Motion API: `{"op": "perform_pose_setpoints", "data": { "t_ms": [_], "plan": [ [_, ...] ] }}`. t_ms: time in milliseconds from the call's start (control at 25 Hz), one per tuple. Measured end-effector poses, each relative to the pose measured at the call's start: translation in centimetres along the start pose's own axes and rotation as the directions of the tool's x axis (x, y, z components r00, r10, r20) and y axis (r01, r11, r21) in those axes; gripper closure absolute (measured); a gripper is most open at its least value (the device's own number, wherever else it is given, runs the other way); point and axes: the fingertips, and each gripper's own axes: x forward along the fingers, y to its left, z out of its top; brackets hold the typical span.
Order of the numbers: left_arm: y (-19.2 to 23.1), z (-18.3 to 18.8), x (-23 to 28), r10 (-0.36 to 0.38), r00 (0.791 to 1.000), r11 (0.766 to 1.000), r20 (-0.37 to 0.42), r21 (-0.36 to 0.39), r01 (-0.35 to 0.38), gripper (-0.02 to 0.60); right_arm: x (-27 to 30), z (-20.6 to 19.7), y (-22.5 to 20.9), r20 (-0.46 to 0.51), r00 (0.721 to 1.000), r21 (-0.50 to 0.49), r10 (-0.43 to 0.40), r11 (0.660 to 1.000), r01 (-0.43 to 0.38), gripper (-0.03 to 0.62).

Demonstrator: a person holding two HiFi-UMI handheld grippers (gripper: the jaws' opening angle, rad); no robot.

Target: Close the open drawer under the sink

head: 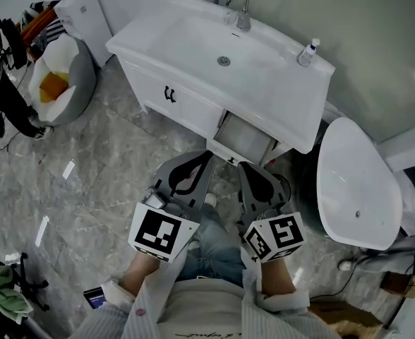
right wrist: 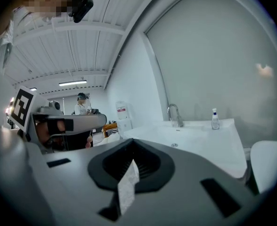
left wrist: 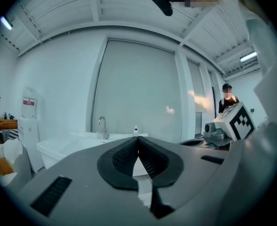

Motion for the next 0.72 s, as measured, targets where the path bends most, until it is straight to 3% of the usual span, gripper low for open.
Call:
{"op": "perform_pose_setpoints", "data": {
  "t_ms": [360,720],
  "plan": [
    [3.5,2.6,8.5,-0.064,0.998,0.998,0.012,0.012,0.064,0.566,6.1,3.8,-6.1,0.017,0.999,-0.015,-0.049,0.999,0.049,0.585],
    [3.0,3.2,13.6,-0.186,0.982,0.982,0.012,0.023,0.186,0.566,7.3,4.8,-10.2,0.025,0.988,-0.001,-0.156,0.988,0.156,0.583]
  ]
}}
